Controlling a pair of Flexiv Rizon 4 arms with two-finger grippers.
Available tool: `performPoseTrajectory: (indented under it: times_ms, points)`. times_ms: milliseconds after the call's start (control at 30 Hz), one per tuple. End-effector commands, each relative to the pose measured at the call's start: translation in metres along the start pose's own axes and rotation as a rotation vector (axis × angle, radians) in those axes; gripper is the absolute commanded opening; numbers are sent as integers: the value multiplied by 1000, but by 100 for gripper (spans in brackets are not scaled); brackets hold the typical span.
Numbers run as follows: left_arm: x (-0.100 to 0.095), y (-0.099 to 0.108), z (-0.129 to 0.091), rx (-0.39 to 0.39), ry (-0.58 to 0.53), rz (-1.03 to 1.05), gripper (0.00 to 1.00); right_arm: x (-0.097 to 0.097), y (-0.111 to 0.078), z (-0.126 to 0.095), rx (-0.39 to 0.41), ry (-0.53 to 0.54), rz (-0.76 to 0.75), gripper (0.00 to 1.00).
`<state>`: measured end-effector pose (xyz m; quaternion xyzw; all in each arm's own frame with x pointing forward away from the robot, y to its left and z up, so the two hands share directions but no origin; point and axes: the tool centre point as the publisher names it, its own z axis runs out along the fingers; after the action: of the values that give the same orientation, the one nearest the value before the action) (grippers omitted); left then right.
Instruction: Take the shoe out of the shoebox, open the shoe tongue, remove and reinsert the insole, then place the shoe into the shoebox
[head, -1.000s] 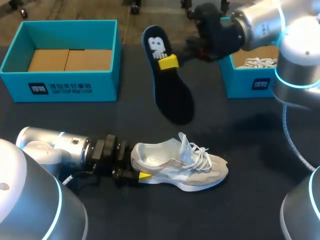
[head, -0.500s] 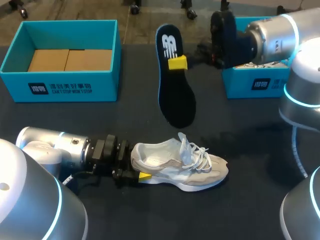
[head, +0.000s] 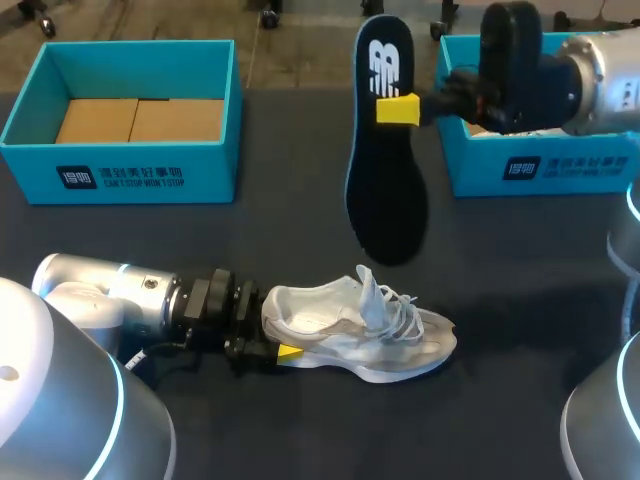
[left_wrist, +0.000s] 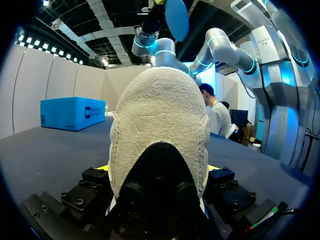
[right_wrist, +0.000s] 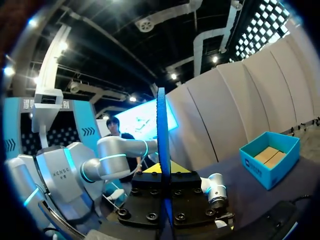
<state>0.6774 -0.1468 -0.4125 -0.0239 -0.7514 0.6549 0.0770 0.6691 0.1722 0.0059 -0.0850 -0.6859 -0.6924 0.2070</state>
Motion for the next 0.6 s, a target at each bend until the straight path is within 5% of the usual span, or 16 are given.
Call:
performPoseTrajectory:
  times_ms: [33,300,600]
  points:
    - [0,0,1,0,-2,0,0,7,-2,0,-20,-17,1,0]
    - [0,0,1,0,-2,0,0,54,-5,-9,-64,-62,58,0]
    - [0,0,1,0,-2,0,0,84,-5,-22,13,-133,120,0]
